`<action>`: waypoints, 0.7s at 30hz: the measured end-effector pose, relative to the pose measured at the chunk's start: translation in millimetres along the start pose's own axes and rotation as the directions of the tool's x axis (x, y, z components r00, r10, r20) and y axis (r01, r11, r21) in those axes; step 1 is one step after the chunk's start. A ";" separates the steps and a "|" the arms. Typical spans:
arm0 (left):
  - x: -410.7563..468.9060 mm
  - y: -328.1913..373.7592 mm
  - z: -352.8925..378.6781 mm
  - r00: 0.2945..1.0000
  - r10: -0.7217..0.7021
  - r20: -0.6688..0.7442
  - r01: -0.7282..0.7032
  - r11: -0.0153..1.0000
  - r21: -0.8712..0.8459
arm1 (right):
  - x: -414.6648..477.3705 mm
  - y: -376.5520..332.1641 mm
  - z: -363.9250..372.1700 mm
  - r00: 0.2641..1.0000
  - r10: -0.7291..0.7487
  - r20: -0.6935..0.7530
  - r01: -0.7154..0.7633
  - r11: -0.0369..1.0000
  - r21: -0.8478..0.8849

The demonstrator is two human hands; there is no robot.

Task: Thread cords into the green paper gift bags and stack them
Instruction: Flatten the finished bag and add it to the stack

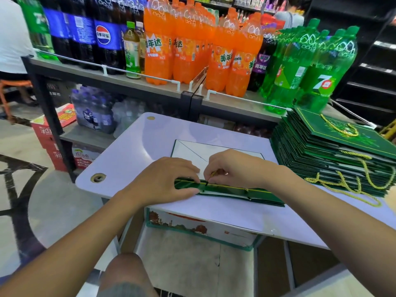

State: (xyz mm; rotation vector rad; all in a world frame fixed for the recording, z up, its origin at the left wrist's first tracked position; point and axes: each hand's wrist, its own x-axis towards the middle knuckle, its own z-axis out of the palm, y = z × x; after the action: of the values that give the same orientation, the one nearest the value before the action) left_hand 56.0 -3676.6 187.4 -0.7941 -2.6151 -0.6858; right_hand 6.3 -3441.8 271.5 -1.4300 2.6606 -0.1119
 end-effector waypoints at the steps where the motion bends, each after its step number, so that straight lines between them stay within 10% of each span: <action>1: 0.0 0.3 0.0 1.000 0.000 -0.004 0.000 1.000 -0.001 | 0.2 -0.1 -1.3 1.000 -0.002 0.009 0.002 1.000 -0.008; 15: -2.5 -0.3 4.2 0.976 0.017 -0.216 -0.014 1.000 0.013 | 3.6 -3.8 -3.0 0.986 0.090 -0.139 -0.072 0.989 0.126; 19: -2.3 0.3 4.4 0.960 0.039 -0.277 -0.014 0.996 0.092 | -13.4 -23.6 7.9 0.793 0.279 -0.542 -0.185 0.957 0.221; 21: -2.4 1.2 3.7 0.954 0.040 -0.297 -0.010 0.995 0.102 | -24.0 -36.4 17.4 0.724 0.452 -0.521 -0.269 0.881 0.390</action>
State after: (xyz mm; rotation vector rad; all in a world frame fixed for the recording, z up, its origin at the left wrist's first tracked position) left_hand 58.0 -3674.8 183.7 -0.6373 -2.3410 -0.6099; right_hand 51.9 -3442.0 260.4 -0.8342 3.1677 -1.0372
